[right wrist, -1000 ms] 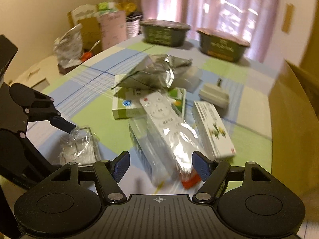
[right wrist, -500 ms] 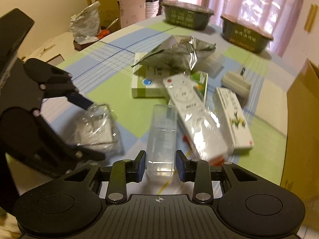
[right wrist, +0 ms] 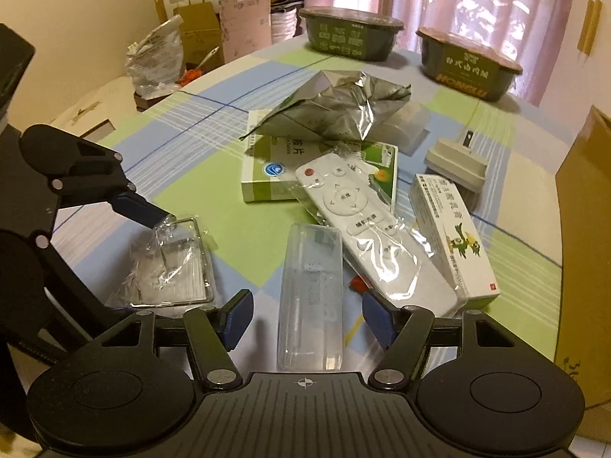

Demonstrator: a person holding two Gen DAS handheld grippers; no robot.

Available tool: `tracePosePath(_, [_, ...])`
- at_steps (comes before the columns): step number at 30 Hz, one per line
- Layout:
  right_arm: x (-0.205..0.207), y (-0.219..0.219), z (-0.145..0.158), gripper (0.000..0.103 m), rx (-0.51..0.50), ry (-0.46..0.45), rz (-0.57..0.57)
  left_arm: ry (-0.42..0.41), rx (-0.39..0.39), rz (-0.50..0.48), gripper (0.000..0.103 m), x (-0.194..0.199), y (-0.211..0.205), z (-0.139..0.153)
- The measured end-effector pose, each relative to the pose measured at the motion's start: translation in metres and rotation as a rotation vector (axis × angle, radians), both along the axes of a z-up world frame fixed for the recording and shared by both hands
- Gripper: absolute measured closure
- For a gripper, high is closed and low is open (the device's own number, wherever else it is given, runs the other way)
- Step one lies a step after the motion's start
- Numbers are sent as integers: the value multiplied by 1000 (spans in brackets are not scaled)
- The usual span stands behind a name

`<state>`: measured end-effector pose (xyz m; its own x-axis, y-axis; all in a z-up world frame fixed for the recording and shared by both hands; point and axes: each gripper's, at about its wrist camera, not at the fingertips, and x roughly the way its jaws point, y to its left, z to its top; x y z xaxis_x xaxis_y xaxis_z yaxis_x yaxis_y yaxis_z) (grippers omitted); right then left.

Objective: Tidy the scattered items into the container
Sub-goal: 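Grasp the clear plastic case with the right gripper while the left gripper holds the hook bag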

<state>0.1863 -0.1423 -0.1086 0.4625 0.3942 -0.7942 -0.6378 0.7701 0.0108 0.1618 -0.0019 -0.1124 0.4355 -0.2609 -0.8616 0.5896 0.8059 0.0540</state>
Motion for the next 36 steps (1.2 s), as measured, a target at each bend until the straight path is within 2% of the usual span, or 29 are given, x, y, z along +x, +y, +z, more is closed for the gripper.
tracePosePath(4, [1,-2,-3,34,9,25,-13,-4,8,-9,29,2,-2,-1])
tracePosePath(5, [0,-2,-3,45,10,29,-12,-5,10,-10,29,3,-2,-2])
tracePosePath(6, [0,-2,-4,64,13,34,-8,-5,12,-10,29,3,-3,-2])
tracePosePath(8, [-2,-3,-5,69,9,38,-12,-9,14,-7,29,4,-4,-3])
tracePosePath(10, [-4,-5,-4,69,13,34,-26,-9,13,-1,30,4,-4,-3])
tracePosePath(12, [-7,-10,-2,69,21,30,-45,-7,3,9,39,3,-4,-1])
tracePosePath(13, [-8,-13,0,69,28,29,-57,-7,-3,16,40,3,-4,0])
tracePosePath(19, [-22,-31,15,69,63,34,-128,15,-27,24,40,-5,-9,9])
tracePosePath(25, [-42,-51,34,69,80,20,-191,3,-47,18,41,-20,-21,26])
tracePosePath(36, [-65,-112,99,69,103,-99,-325,-76,-66,-24,41,-33,-63,80])
